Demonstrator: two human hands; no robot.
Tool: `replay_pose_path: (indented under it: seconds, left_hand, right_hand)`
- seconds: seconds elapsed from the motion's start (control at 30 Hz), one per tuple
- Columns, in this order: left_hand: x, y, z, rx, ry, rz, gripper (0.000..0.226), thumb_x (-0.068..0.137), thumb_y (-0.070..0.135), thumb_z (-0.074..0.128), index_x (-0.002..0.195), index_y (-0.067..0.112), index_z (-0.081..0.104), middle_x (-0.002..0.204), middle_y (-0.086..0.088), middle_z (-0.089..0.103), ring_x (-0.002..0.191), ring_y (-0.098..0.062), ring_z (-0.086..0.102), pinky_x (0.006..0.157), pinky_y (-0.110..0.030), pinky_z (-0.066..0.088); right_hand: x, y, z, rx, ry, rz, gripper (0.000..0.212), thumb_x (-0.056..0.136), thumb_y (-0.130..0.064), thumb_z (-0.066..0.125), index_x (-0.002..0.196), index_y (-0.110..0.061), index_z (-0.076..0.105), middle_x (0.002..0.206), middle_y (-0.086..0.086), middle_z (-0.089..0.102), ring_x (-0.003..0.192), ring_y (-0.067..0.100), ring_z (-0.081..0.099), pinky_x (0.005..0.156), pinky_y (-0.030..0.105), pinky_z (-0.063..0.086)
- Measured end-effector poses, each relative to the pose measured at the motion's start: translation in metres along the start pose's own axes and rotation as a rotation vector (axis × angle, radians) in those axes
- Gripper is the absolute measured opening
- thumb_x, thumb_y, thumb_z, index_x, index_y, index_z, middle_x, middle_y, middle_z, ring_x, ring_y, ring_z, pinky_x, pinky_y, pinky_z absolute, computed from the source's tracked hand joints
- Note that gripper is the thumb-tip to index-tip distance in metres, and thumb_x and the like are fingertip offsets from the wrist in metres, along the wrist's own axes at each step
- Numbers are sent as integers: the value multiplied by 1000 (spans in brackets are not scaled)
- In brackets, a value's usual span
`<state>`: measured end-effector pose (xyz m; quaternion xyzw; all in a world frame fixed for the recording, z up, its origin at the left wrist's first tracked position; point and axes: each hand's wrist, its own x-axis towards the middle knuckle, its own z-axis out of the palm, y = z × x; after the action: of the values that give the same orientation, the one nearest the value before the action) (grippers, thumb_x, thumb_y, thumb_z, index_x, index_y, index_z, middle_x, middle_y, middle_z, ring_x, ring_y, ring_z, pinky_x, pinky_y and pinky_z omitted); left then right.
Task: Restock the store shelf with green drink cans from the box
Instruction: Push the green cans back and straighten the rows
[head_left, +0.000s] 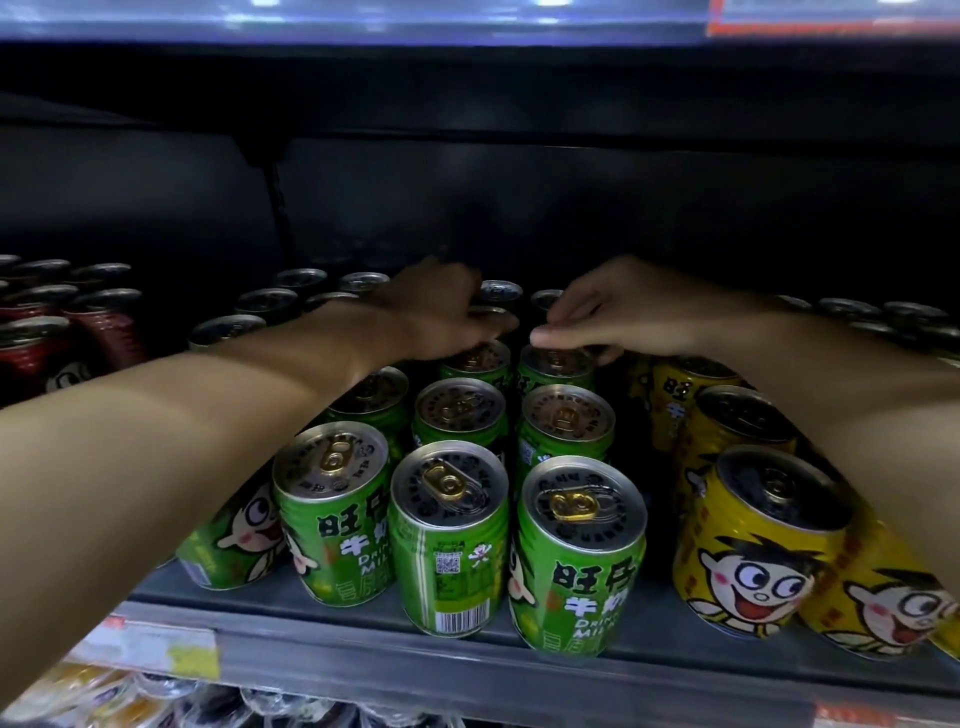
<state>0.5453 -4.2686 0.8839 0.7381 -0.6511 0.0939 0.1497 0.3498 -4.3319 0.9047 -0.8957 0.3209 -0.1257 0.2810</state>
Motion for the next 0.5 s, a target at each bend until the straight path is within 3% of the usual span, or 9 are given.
replay_pose_path:
  seconds: [0.13,0.33,0.5]
  left_hand:
    - [7,-2,-2,-11,60,66,49,93,55,50,113,11,59,113,-12,65,105,-30,58,73,-27,35]
    - [28,-1,7,-33,14,77,40,93,48,54,117,16,62,118,-9,64,108,-26,58,74,-24,33]
    - [44,-3,11,-64,-40,18,39,91,47,58,110,14,65,114,-10,66,104,-28,60,76,-27,40]
  right_hand:
    - [23,11,0,-96,168,-2,25,80,-34,79,94,-17,68,90,-5,67,87,13,65,76,31,53]
    - [58,20,5,-263,276,-13,54,75,-38,82,119,-11,65,113,5,65,105,21,61,90,35,50]
    - [69,26,10,-305,256,67,57,77,-44,79,121,-13,63,119,8,65,108,26,60,87,31,49]
